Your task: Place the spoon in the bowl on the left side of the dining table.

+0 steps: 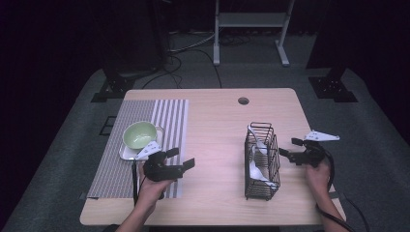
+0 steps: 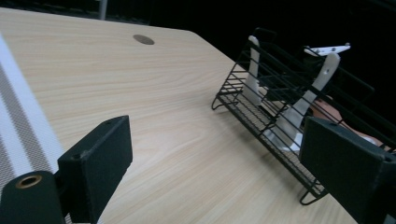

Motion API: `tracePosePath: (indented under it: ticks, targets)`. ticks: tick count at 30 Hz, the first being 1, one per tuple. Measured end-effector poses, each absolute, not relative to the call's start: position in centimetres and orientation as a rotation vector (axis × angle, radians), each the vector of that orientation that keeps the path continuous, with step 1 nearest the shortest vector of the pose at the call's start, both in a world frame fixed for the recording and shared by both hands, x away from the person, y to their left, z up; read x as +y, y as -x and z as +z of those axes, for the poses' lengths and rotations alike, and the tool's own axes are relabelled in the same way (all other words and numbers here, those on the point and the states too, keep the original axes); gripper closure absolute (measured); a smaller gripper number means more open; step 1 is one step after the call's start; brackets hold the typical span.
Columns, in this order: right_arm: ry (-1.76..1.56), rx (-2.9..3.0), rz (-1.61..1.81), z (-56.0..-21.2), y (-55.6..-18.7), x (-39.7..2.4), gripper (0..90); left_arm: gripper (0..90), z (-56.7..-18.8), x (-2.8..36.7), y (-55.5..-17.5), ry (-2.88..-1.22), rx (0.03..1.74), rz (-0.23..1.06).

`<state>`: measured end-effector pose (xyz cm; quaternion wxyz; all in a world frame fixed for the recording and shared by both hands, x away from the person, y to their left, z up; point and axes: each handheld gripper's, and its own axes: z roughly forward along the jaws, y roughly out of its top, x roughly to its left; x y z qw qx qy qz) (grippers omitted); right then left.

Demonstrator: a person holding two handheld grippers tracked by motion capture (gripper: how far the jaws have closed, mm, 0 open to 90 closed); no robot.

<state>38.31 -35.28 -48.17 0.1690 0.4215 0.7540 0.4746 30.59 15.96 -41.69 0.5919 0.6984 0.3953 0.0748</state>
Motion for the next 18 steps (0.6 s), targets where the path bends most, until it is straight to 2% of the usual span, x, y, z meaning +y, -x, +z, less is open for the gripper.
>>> tracePosePath:
  ticks: [18]
  targets:
    - [-1.196,2.139,1.358,-48.1,-38.2,-35.3,14.2,8.8,-40.3,12.8,-30.9,-1.679,0.853,0.121]
